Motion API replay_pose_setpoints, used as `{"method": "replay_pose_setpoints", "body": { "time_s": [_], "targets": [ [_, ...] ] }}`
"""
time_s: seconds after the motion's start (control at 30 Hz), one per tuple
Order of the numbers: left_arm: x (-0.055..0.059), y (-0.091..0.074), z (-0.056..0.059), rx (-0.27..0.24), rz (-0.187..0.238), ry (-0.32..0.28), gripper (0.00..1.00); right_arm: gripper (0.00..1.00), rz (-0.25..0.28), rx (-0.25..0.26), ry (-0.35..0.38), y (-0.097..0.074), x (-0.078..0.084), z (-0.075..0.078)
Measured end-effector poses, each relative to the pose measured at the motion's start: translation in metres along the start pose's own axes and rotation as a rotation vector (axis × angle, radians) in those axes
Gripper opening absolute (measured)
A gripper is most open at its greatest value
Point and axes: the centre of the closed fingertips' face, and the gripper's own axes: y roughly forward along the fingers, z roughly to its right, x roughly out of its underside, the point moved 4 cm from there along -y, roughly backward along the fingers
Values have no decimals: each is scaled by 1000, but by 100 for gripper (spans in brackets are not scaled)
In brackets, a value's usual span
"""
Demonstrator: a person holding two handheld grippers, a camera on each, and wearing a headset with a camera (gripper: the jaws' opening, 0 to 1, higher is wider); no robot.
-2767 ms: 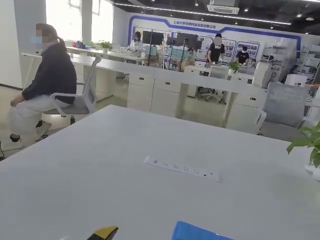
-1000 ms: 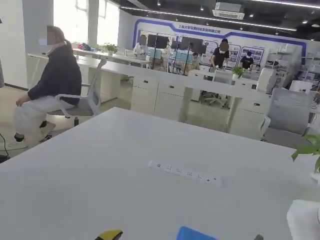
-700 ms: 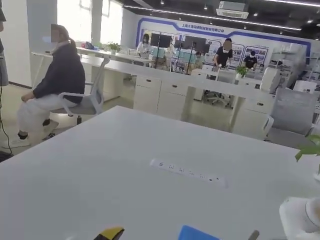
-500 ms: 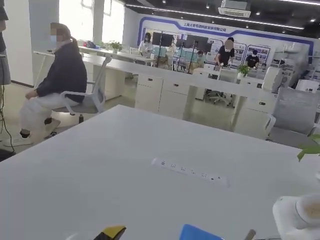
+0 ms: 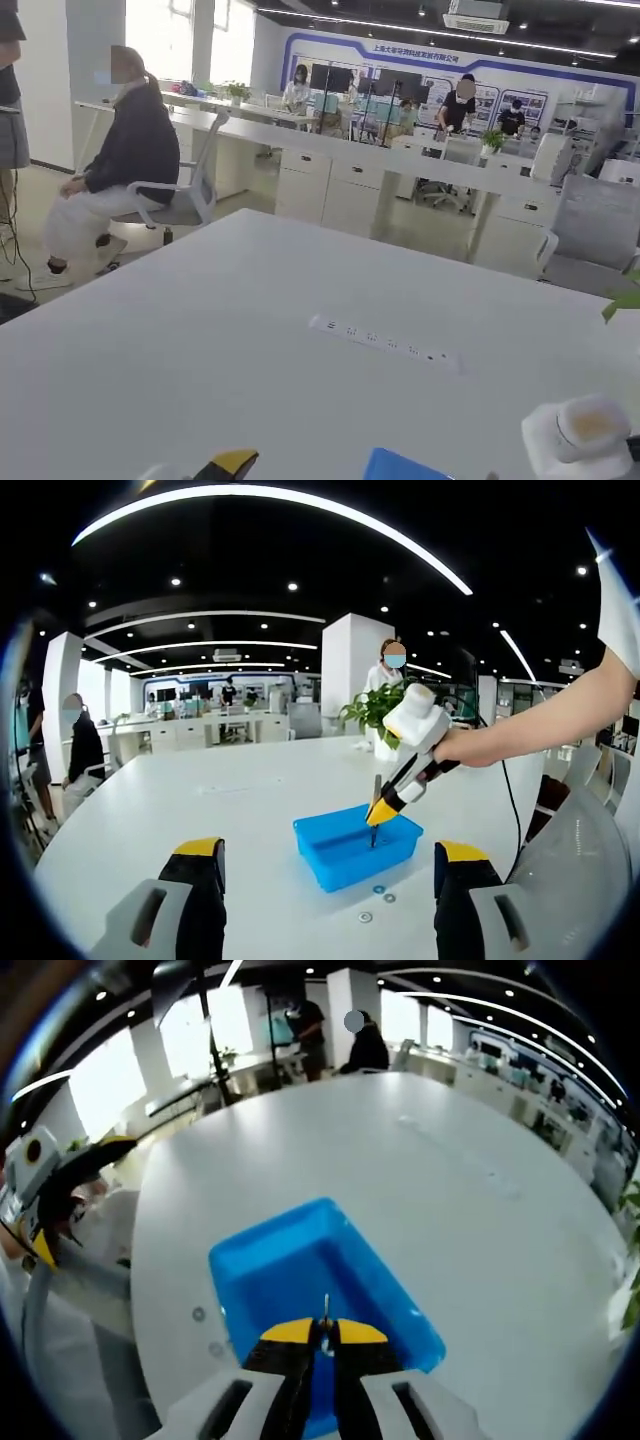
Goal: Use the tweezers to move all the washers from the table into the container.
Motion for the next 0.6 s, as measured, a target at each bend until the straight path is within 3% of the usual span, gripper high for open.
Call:
{"method": "replay_pose_setpoints", "body": {
  "time_s": [0.2, 0.6],
  "targets": [
    [1, 0, 0, 1, -5, 3, 87, 3, -9, -6, 12, 4, 5, 1],
    [1, 0, 0, 2, -5, 4, 87, 4, 40, -13, 42, -3, 6, -1]
  ]
}}
